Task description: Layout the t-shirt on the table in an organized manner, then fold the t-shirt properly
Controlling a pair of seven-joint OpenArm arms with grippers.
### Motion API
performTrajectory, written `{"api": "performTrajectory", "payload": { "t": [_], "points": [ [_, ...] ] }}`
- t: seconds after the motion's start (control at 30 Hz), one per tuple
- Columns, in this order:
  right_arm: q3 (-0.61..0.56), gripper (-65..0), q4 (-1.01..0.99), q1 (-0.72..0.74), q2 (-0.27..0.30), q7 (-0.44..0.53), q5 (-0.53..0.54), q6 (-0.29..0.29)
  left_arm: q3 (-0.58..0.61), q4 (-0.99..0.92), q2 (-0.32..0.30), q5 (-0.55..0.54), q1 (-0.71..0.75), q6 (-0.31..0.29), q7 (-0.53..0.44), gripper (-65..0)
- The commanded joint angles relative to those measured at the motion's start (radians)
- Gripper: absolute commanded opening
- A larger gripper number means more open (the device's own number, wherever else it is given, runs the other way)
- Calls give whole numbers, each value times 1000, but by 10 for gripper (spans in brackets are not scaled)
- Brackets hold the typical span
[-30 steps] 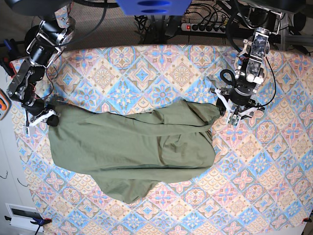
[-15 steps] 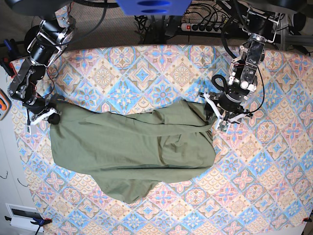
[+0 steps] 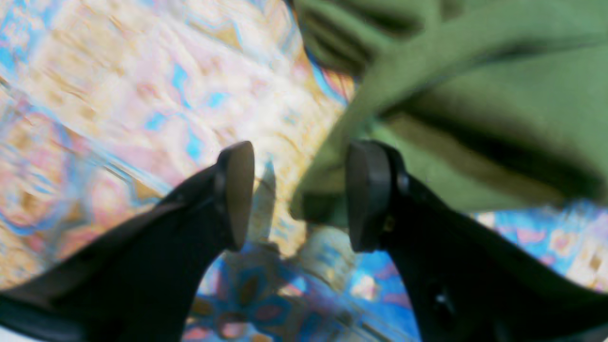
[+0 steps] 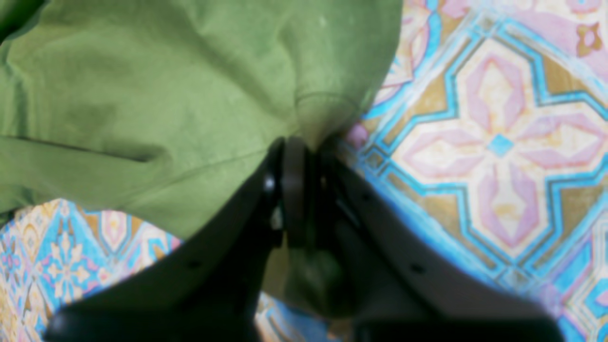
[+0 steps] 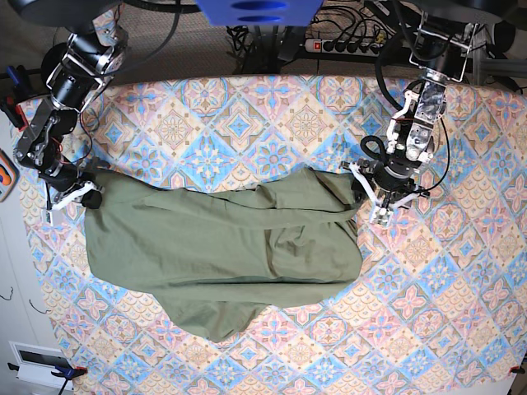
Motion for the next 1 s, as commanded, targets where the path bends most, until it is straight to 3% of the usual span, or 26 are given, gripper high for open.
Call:
{"api": "performTrajectory", "payload": {
  "t": [0.0, 0.1, 0.17, 0.23, 0.3, 0.43, 0.6, 0.73, 0.97],
  "points": [
    [2, -628, 17, 19, 22, 17, 17, 3, 9, 5, -5, 2, -29, 3, -21, -347],
    [2, -628, 17, 19, 22, 17, 17, 3, 24, -56, 27, 2, -55, 3, -21, -352],
    [2, -628, 17, 19, 22, 17, 17, 3, 26, -114, 46, 2, -76, 3, -21, -390],
    [2, -628, 17, 19, 22, 17, 17, 3, 27, -157, 56, 4, -104, 3, -22, -493],
    [2, -628, 21, 19, 22, 17, 17, 3, 27, -176, 58, 4, -121, 3, -22, -650],
    [2, -628, 26, 19, 22, 16, 17, 3, 16, -140, 50, 10, -125, 3, -22, -650],
    [8, -629, 44, 19, 25, -55, 17, 3, -89, 4, 13, 12, -90, 5, -22, -650],
    [8, -630, 157, 19, 25, -100, 17, 3, -168, 110, -16, 12, -71, 5, -14, -650],
    [8, -629, 362, 27, 28, -193, 18, 3, -191, 283, -88, 13, -55, 5, -11, -650]
  ]
}}
